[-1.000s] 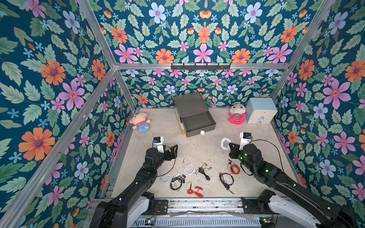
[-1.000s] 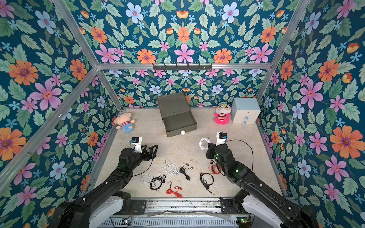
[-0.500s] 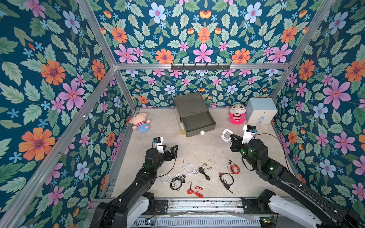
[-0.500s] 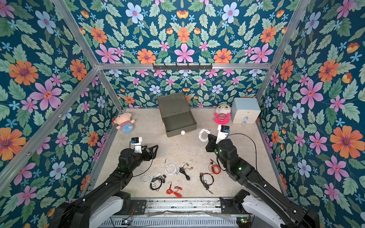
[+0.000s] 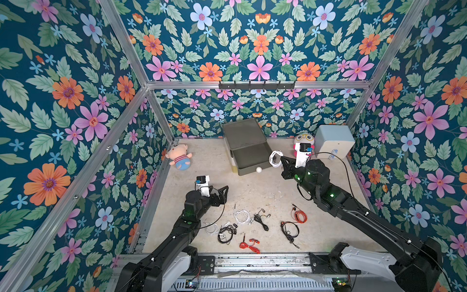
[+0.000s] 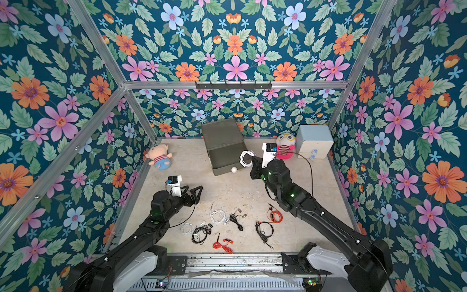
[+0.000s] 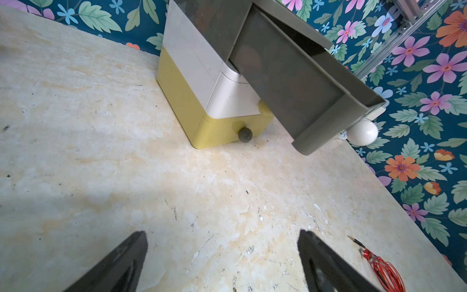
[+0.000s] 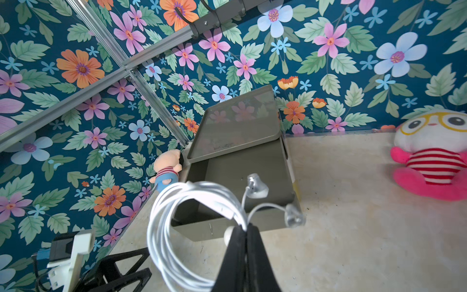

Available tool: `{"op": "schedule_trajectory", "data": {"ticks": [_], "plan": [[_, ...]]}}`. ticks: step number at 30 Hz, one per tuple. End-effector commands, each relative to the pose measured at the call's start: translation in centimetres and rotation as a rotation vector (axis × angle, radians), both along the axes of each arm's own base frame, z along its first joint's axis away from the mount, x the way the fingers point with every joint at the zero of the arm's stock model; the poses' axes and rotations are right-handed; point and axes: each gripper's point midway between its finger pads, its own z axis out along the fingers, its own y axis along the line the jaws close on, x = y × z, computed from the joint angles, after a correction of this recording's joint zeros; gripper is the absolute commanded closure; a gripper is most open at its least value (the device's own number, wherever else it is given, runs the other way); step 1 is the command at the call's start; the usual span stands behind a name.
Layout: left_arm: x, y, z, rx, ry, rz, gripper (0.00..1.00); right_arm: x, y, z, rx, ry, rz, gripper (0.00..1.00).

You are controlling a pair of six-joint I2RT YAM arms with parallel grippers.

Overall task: Place the wired earphones into the drawer by color
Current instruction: Place the wired earphones in the drawer.

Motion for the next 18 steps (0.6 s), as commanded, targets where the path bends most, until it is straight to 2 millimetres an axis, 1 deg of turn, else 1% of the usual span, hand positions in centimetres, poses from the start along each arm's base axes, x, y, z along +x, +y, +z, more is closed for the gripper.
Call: {"op": "schedule_trajectory", "data": {"ticks": [1, 4, 8, 14, 15, 18], "plan": [[0.1, -0.4, 0.9, -0.016, -0.038, -0.021, 0.01, 1.0, 1.7, 1.5, 0.017, -0.049, 0.041, 1.00], [0.1, -0.5, 0.9, -0.019, -0.037, -0.024, 0.01, 2.2, 3.2, 1.2, 0.010, -0.038, 0.059, 1.00], [0.0, -0.5, 0.9, -0.024, -0.035, -0.027, 0.01, 4.0, 5.2, 0.2, -0.007, -0.011, 0.078, 1.00], [0.1, -0.5, 0.7, -0.027, -0.024, -0.019, 0.01, 6.3, 7.4, -1.7, -0.028, 0.033, 0.090, 1.00], [0.1, -0.5, 0.8, -0.027, -0.025, -0.019, 0.01, 6.6, 7.8, -2.3, -0.036, 0.046, 0.092, 1.00], [0.1, -0.4, 0.7, -0.028, -0.024, -0.017, 0.01, 7.5, 8.7, -3.4, -0.051, 0.070, 0.096, 1.00]]}}
